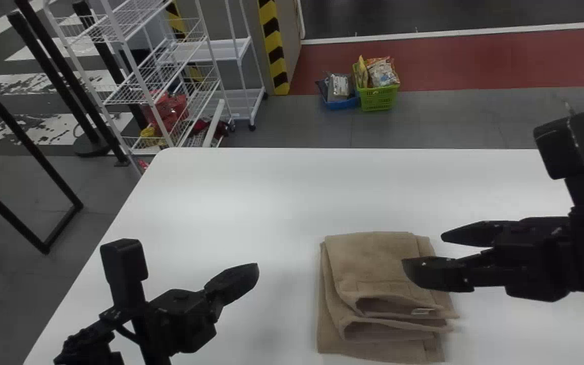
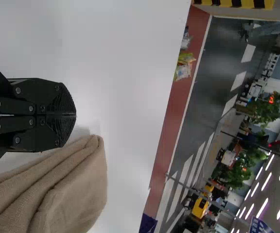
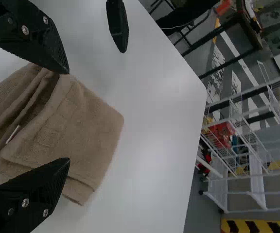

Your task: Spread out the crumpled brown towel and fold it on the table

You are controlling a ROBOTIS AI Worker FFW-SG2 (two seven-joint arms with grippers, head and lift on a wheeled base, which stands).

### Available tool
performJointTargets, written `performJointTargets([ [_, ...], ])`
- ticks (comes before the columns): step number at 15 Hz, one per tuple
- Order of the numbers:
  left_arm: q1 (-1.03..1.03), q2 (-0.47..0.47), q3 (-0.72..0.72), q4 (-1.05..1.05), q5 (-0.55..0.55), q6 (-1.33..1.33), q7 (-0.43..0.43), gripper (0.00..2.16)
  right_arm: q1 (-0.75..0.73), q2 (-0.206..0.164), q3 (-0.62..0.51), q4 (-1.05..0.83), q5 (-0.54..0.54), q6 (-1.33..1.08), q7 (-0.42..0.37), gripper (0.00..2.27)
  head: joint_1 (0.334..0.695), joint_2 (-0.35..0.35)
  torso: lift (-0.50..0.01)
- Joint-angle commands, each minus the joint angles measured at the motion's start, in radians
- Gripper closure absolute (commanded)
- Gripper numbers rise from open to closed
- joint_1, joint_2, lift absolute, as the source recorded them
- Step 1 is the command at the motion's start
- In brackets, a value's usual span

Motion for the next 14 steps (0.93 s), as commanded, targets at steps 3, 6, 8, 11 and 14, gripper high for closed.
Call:
performJointTargets([
  [3,-0.002,-0.01,0.009,-0.022,0.001,0.05,0.013,2.14,0.0,-0.027,0.105,0.036,0.16,-0.104,0.014,0.13,0.695,0.262,-0.127],
  [6,-0.005,-0.019,0.011,-0.022,0.004,0.071,0.018,2.14,0.026,-0.041,0.121,0.078,0.177,-0.279,0.014,0.15,0.695,0.267,-0.127],
  [8,-0.002,-0.022,0.009,-0.022,0.004,0.071,0.016,2.14,0.015,-0.044,0.147,0.121,0.198,-0.328,0.014,0.15,0.695,0.271,-0.127],
  [11,0.004,-0.022,0.012,-0.024,0.002,0.071,0.015,2.14,0.006,-0.046,0.185,0.182,0.209,-0.399,0.014,0.15,0.695,0.281,-0.127],
  [14,0.004,-0.022,0.011,-0.026,-0.004,0.071,0.016,2.14,0.02,-0.046,0.223,0.207,0.213,-0.399,0.014,0.19,0.695,0.307,-0.127],
])
